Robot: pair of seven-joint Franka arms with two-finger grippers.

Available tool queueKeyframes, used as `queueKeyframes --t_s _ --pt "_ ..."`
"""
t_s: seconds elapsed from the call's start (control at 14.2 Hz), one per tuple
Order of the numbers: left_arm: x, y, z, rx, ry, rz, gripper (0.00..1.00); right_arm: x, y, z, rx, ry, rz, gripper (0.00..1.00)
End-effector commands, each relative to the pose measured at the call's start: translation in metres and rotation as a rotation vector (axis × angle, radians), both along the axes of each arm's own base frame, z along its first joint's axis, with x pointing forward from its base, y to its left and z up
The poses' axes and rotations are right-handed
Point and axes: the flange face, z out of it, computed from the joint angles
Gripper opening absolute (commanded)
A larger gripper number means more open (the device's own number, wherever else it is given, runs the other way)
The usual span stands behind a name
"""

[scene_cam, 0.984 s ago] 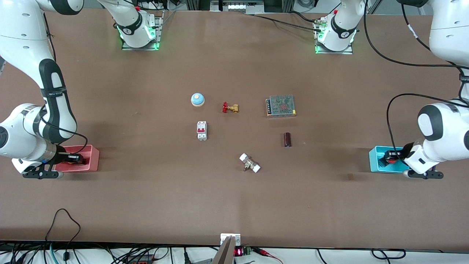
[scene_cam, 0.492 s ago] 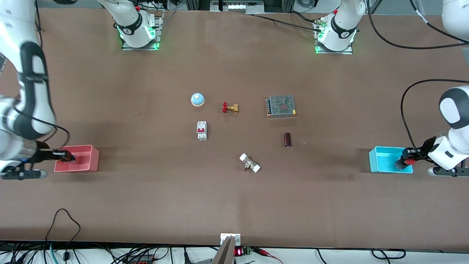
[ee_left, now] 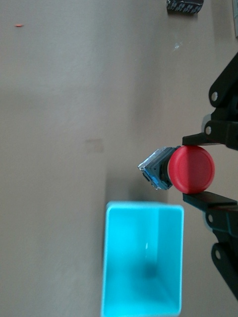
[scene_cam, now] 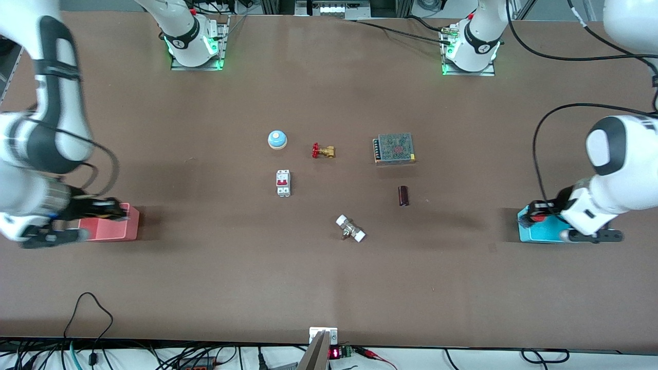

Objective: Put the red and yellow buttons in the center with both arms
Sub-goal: 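Lift the yellow button with the right gripper while the left gripper lifts the red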

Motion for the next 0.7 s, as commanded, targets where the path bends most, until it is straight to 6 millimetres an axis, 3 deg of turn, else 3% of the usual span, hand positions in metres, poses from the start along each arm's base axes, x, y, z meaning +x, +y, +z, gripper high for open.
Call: queueKeyframes --t_s 0.0,0.07,0.21,0.35,0.49,0.63 --pt "-0.004 -0.004 -0.039 -0.001 0.065 0.000 0.24 -0.009 0.083 -0.019 -0.009 0.030 -0.042 0.36" --pt "-0.004 -0.005 -0.051 -0.005 0.080 -0.001 0.24 -0.013 0.109 -0.028 -0.016 0.043 -0.065 0.36" --pt "-0.005 -0.007 -0.069 -0.011 0.105 -0.004 0.24 -0.019 0.144 -0.049 0.021 0.072 -0.106 0.36" --pt "-0.005 -0.016 -0.085 -0.014 0.124 -0.017 0.25 -0.025 0.160 -0.069 0.014 0.082 -0.125 0.36" --pt "-0.004 -0.017 -0.090 -0.015 0.119 -0.018 0.29 -0.034 0.183 -0.096 0.003 0.059 -0.143 0.36" --pt "-0.004 -0.018 -0.092 -0.015 0.121 -0.019 0.36 -0.041 0.193 -0.119 -0.009 0.041 -0.180 0.36"
